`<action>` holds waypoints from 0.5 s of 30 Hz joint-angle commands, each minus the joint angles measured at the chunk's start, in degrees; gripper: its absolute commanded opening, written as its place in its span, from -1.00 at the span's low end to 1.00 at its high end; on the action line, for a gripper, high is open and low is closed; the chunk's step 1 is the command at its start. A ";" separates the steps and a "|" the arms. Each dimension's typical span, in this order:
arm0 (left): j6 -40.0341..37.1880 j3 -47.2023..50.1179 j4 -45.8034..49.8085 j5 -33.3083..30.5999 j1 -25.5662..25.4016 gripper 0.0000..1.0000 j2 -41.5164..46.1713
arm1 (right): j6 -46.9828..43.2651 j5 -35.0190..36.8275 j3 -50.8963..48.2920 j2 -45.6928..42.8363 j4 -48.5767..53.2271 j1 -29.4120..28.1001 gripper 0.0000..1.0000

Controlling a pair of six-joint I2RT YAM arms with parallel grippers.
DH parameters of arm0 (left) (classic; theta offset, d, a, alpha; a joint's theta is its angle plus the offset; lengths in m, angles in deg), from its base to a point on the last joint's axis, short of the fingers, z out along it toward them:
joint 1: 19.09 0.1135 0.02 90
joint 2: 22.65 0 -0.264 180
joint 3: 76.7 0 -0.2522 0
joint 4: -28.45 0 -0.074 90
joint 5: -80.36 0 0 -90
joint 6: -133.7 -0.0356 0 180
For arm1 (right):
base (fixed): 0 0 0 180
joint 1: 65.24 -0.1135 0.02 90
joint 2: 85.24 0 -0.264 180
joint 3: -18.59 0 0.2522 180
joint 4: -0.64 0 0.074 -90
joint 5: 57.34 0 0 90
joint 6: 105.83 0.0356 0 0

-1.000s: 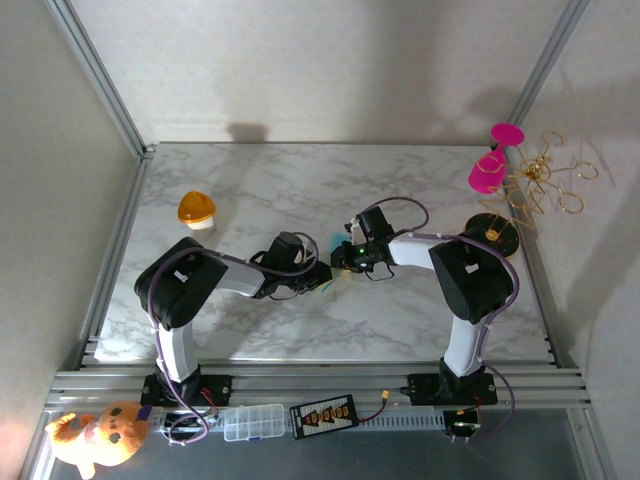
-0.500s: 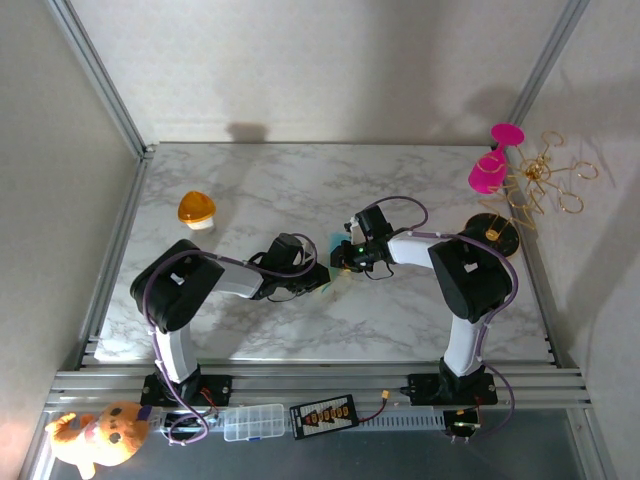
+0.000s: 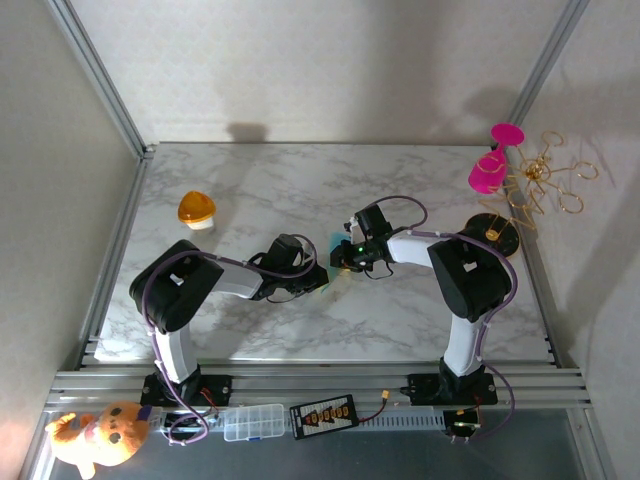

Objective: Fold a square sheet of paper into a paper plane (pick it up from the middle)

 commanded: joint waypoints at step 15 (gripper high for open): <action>-2.65 3.66 11.82 -1.40 -0.62 -0.68 2.62 | -0.66 6.02 -0.35 4.76 3.91 -0.20 -0.51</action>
